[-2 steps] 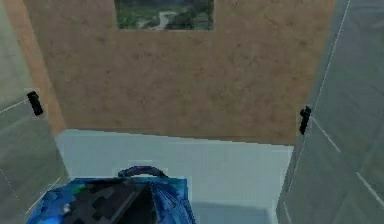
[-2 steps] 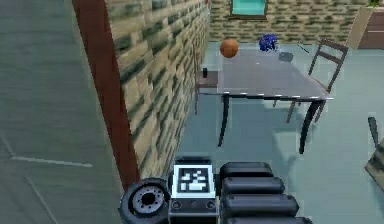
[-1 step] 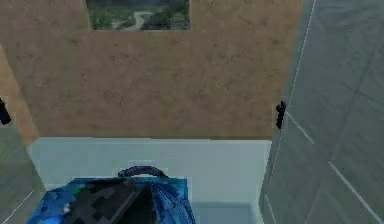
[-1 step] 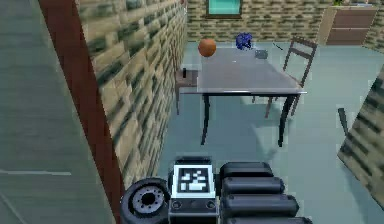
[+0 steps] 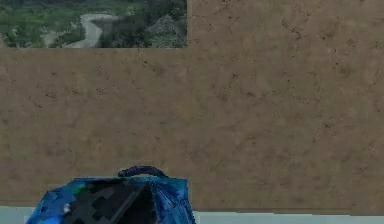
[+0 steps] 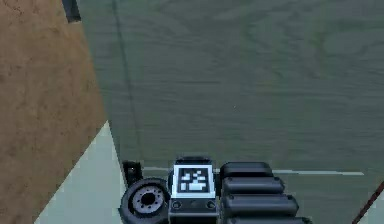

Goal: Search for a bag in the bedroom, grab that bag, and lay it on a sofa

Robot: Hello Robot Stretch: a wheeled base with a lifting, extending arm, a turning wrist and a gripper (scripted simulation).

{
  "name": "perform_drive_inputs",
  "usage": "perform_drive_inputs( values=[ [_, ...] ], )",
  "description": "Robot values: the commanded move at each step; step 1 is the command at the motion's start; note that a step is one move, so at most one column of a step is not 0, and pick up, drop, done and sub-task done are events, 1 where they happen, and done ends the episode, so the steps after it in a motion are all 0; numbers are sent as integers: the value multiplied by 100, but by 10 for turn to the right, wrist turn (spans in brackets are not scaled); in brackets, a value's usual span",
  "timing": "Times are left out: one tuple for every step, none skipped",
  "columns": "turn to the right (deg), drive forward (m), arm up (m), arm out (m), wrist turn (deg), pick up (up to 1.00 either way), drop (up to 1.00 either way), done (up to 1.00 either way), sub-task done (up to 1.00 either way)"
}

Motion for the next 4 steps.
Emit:
perform_drive_inputs(
  values=[
    [0,60,0,0,0,0,0,0,0],
    [450,0,0,0,0,0,0,0,0],
    [420,0,0,0,0,0,0,0,0],
    [0,30,0,0,0,0,0,0,0]
  ],
)
